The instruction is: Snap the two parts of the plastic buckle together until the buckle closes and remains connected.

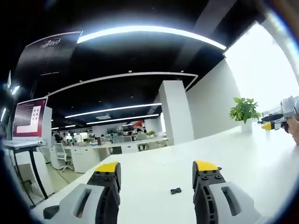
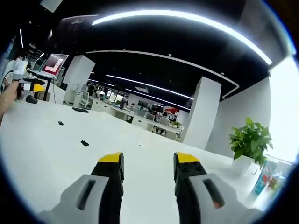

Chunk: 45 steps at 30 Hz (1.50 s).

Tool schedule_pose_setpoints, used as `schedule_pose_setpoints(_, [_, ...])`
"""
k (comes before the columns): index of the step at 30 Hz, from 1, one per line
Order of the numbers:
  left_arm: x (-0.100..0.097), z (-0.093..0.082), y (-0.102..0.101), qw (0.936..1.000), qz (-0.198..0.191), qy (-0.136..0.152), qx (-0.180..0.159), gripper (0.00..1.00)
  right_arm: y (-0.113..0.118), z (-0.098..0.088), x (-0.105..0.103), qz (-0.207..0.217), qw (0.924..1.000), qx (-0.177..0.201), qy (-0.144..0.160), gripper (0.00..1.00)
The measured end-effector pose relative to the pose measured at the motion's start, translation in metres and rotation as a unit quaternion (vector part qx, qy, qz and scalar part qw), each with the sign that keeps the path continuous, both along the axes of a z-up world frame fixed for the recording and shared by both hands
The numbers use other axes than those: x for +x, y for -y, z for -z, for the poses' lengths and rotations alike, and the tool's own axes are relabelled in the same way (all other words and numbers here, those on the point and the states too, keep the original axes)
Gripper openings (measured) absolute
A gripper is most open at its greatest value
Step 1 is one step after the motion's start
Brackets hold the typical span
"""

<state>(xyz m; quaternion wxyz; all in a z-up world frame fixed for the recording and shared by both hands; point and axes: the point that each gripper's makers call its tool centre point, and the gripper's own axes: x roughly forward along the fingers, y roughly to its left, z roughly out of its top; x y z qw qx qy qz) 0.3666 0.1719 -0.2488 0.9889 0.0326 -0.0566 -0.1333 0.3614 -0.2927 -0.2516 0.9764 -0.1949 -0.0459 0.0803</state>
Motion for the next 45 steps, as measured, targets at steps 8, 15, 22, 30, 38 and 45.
schedule_pose_setpoints(8, [0.003,-0.001,0.003,0.9994,0.006,-0.023,0.025,0.62,-0.001,-0.002,-0.001,0.0,1.0,-0.005,0.003,0.43])
schedule_pose_setpoints(15, [0.004,-0.021,-0.001,0.9989,0.001,-0.011,0.045,0.62,-0.001,-0.004,-0.002,-0.001,0.9999,-0.008,0.008,0.43])
schedule_pose_setpoints(22, [0.007,-0.032,0.001,0.9982,0.003,-0.019,0.056,0.62,-0.002,-0.006,-0.004,-0.002,0.9999,-0.006,0.012,0.43])
schedule_pose_setpoints(30, [0.02,-0.029,0.009,0.995,0.028,-0.051,0.081,0.6,-0.003,-0.005,-0.004,-0.004,0.9999,-0.007,0.01,0.43])
schedule_pose_setpoints(38, [0.038,-0.022,0.014,0.9858,0.054,-0.094,0.128,0.6,-0.003,-0.006,-0.005,-0.005,0.9999,-0.005,0.012,0.43])
schedule_pose_setpoints(45, [0.051,-0.013,0.019,0.9739,0.081,-0.135,0.164,0.61,-0.004,-0.006,-0.005,-0.007,0.9999,-0.007,0.012,0.43])
